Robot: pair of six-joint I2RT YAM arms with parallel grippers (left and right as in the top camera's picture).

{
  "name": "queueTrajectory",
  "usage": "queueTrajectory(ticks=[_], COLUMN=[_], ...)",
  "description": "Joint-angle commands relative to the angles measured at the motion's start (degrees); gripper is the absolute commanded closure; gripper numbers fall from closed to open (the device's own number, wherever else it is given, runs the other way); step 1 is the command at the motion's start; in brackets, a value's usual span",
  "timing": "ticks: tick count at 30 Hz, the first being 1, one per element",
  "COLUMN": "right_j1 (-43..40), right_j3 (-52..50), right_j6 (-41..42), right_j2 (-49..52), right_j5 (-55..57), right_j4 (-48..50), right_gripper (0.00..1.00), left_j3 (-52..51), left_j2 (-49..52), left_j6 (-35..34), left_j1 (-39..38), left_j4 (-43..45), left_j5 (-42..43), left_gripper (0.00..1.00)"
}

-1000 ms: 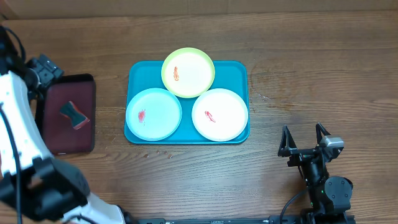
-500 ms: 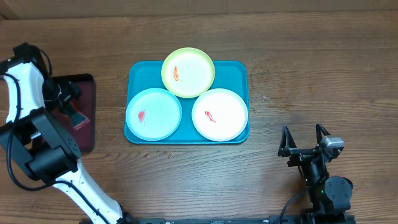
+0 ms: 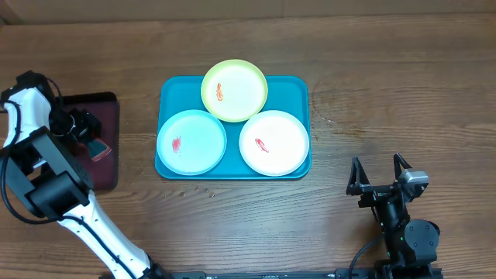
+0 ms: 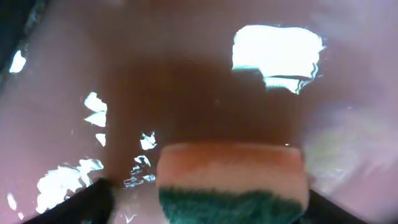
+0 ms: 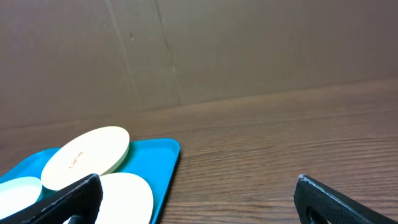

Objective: Clean dirty plates on tray and stack at the side
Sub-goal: 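Reach the left gripper to the sponge on the dark tray and grasp it, then lift the sponge with the left gripper off the dark tray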

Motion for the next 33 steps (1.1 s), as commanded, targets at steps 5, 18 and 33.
queueTrajectory(ticks=[5, 18, 33], right_j1=[0.17, 0.17, 0.17], right_j3=[-0.59, -0.59, -0.59], right_j6=[-0.37, -0.37, -0.37], right_j2=[-0.68, -0.68, -0.68], right_j5=[0.57, 0.57, 0.57], right_j4=[0.35, 0.35, 0.35], right_gripper=[0.0, 0.0, 0.0], left_j3=[0.94, 0.94, 0.94], left_j2=[1.68, 1.68, 1.68], left_j6=[2.14, 1.97, 1.97], left_j1=[0.17, 0.15, 0.15], left_j4=[0.11, -11.17, -13.38], left_j5=[3.82, 4.04, 3.96], left_gripper=[0.96, 0.0, 0.96])
